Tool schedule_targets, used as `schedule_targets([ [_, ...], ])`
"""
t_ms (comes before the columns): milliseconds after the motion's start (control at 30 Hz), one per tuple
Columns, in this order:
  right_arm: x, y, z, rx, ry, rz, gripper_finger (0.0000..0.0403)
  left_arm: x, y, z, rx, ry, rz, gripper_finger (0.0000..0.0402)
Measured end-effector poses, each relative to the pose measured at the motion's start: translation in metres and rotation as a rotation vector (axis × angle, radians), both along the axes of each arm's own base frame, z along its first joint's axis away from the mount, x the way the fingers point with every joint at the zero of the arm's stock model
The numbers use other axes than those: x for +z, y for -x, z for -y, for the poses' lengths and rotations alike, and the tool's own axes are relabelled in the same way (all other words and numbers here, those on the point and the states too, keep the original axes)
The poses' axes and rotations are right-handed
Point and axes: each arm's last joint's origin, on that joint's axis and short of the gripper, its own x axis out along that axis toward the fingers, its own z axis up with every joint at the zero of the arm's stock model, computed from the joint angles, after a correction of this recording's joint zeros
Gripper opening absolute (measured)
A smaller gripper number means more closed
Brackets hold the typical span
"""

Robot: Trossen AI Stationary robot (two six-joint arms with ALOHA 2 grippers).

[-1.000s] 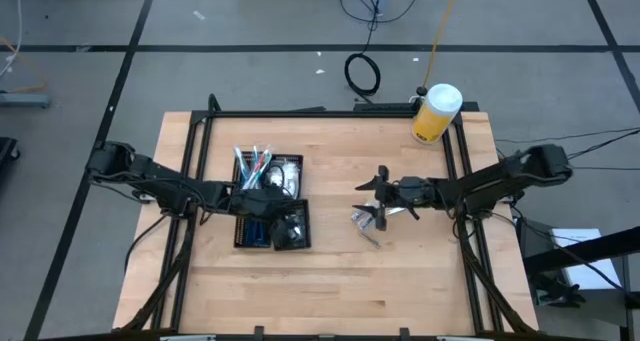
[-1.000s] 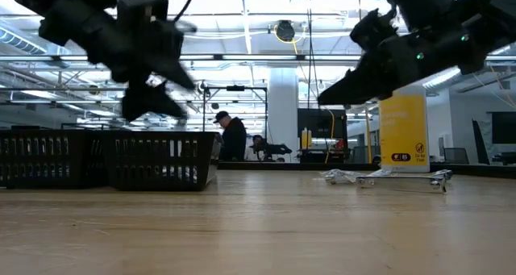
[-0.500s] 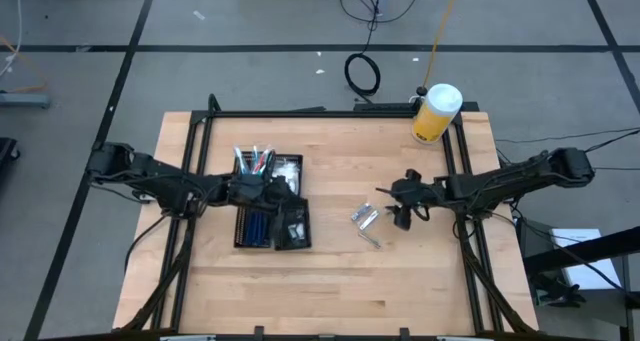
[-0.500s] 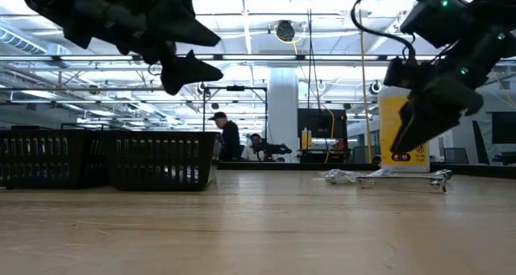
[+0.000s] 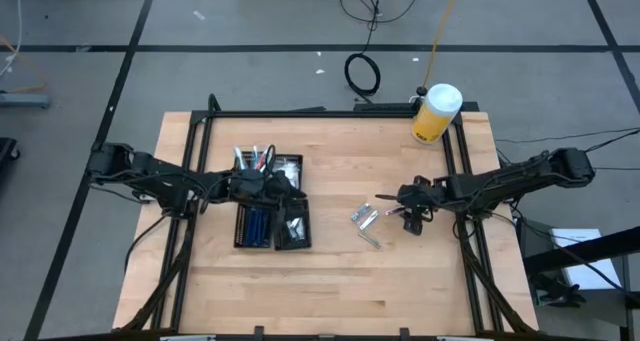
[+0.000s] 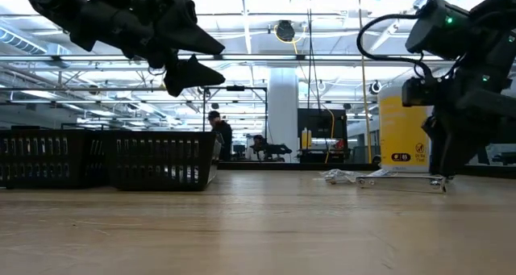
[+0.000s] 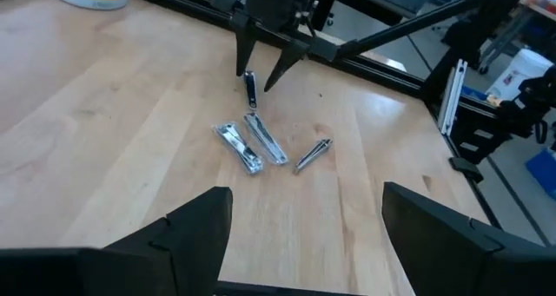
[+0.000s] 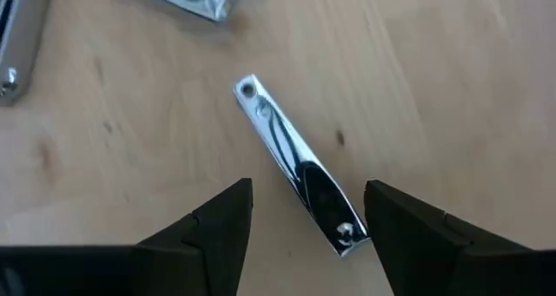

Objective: Pick & Place Travel size toiletries
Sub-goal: Put the nail cutter into the bottom right black bin

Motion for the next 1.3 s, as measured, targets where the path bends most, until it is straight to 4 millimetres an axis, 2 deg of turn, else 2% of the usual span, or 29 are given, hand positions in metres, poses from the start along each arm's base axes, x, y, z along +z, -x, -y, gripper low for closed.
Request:
schedule_targets([
  [267, -0.006, 0.011, 0.001, -0.102, -0.037, -0.109, 0.0194, 0.0, 0.0, -0.001, 0.033, -0.037, 0.003, 0.0292],
  [633, -0.023, 0.006, -0.007, 0.034, -0.056, 0.129, 0.0145, 0.0, 0.0, -0.001, 0.031, -0.051, 0.004, 0.0292],
  [733, -0.024, 0.005, -0.012, 0.084, -0.122, 0.16, 0.0138, 0.0, 0.0, -0.001, 0.036, -0.052, 0.004, 0.0292],
  [900, -0.027, 0.007, -0.018, 0.128, -0.116, 0.173, 0.0129, 0.0, 0.0, -0.002, 0.038, -0.054, 0.008, 0.0292],
  [1133, -0.036, 0.015, -0.019, 0.066, -0.083, 0.161, 0.0117, 0.0, 0.0, -0.002, 0.065, -0.063, 0.009, 0.0292],
  [1300, -0.043, 0.019, -0.021, 0.052, -0.083, 0.224, 0.0104, 0.001, 0.0, -0.003, 0.079, -0.066, 0.009, 0.0292],
])
